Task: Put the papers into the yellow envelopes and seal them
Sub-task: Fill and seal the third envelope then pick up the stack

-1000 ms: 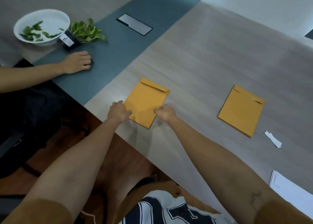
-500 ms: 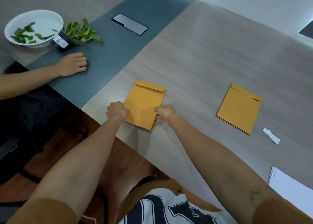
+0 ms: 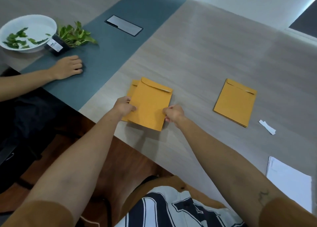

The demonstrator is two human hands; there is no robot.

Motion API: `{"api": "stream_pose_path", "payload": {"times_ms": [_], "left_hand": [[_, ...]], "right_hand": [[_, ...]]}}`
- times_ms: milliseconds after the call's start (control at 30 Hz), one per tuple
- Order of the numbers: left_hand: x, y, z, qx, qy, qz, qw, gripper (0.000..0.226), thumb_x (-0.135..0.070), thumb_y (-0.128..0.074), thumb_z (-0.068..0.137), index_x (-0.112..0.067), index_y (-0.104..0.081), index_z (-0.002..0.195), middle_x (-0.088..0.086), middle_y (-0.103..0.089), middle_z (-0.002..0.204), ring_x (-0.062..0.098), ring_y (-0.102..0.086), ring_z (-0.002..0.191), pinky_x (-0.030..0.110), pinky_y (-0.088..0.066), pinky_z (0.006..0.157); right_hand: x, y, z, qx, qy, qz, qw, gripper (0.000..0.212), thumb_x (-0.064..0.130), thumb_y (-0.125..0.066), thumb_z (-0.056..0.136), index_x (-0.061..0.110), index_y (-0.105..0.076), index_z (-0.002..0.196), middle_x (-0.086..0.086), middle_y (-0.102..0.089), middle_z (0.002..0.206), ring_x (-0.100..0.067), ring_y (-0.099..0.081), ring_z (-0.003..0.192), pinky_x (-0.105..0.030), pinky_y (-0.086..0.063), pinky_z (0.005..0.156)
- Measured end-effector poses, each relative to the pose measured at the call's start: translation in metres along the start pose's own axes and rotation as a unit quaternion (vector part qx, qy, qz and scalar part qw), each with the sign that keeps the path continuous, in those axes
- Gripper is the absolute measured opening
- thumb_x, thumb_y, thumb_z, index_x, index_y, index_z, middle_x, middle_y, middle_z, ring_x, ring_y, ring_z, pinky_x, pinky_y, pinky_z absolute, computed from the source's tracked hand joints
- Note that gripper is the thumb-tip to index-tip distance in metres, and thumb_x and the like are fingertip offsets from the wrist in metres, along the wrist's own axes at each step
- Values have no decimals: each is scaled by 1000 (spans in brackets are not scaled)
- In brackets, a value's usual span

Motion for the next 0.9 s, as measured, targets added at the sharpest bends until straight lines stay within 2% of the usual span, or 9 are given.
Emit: {"api": "stream_pose_path", "payload": {"times_ms": [100, 200, 333, 400, 500, 600, 733, 833, 900], "left_hand": [[-7, -35, -8, 66, 7, 20, 998, 27, -9, -74, 82, -18, -63, 105, 6, -63, 121, 29, -58, 111, 36, -48, 83], [-17, -77, -15, 130, 5, 29, 991, 27, -5, -72, 83, -18, -64, 106, 8, -65, 122, 31, -60, 112, 45, -50, 96], [-36, -139, -27, 206, -29, 100, 973, 44, -3, -68, 85, -15, -58, 127, 7, -60, 130, 29, -57, 116, 48, -48, 101], [-46, -169, -35, 229, -48, 134, 963, 44, -1, -66, 85, -15, -58, 125, 8, -62, 127, 29, -59, 112, 47, -49, 99], [-56, -214, -50, 271, -85, 206, 936, 39, 0, -67, 85, -13, -59, 120, 10, -63, 122, 29, -59, 109, 46, -50, 97], [-63, -253, -66, 301, -136, 278, 902, 42, -2, -69, 85, -11, -61, 125, 8, -64, 125, 24, -59, 109, 35, -48, 92], [-73, -284, -77, 299, -201, 376, 854, 49, -8, -72, 83, -17, -61, 130, 5, -66, 125, 19, -59, 103, 26, -44, 84], [-77, -296, -81, 264, -251, 501, 785, 68, -16, -73, 81, -27, -49, 143, 8, -56, 135, 27, -54, 118, 34, -47, 92], [-81, -300, -84, 206, -272, 563, 753, 75, -26, -74, 79, -30, -41, 146, 12, -45, 137, 32, -44, 127, 40, -45, 98]], "right_hand": [[-20, 30, -5, -27, -21, 24, 999, 18, 26, -62, 86, 15, -54, 96, -7, -60, 87, -21, -60, 68, -33, -58, 66], [-41, 65, -12, -59, -22, 60, 996, 46, 29, -65, 87, 18, -42, 126, -7, -59, 115, -26, -64, 97, -32, -54, 61], [-74, 125, -26, -124, 9, 84, 989, 76, 19, -69, 87, 22, -23, 148, -10, -56, 132, -30, -59, 115, -44, -57, 85], [-93, 152, -37, -155, 20, 74, 985, 82, 14, -70, 85, 23, -20, 150, -10, -55, 133, -32, -58, 116, -50, -54, 90], [-128, 184, -55, -182, 9, 54, 982, 77, 13, -70, 82, 23, -26, 145, -12, -59, 120, -33, -61, 106, -52, -55, 86], [-167, 211, -70, -211, -27, 38, 976, 72, 17, -71, 79, 17, -29, 137, -15, -60, 112, -37, -63, 100, -52, -56, 85], [-201, 240, -85, -253, -43, -7, 966, 74, 27, -75, 77, 11, -34, 136, 2, -51, 88, -26, -59, 90, -36, -52, 73], [-215, 253, -89, -252, -48, -90, 962, 78, 40, -74, 76, 11, -38, 139, -10, -61, 111, -30, -60, 104, -36, -51, 80], [-215, 255, -88, -236, -30, -152, 959, 77, 49, -75, 74, 15, -42, 136, -10, -56, 125, -29, -57, 113, -39, -50, 87]]}}
Point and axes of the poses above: each hand's wrist, its own z-axis towards the middle knuckle, its own y-axis out of the back of the hand, x = y × z, the point moved 8 cm from there along z, towards the middle knuckle
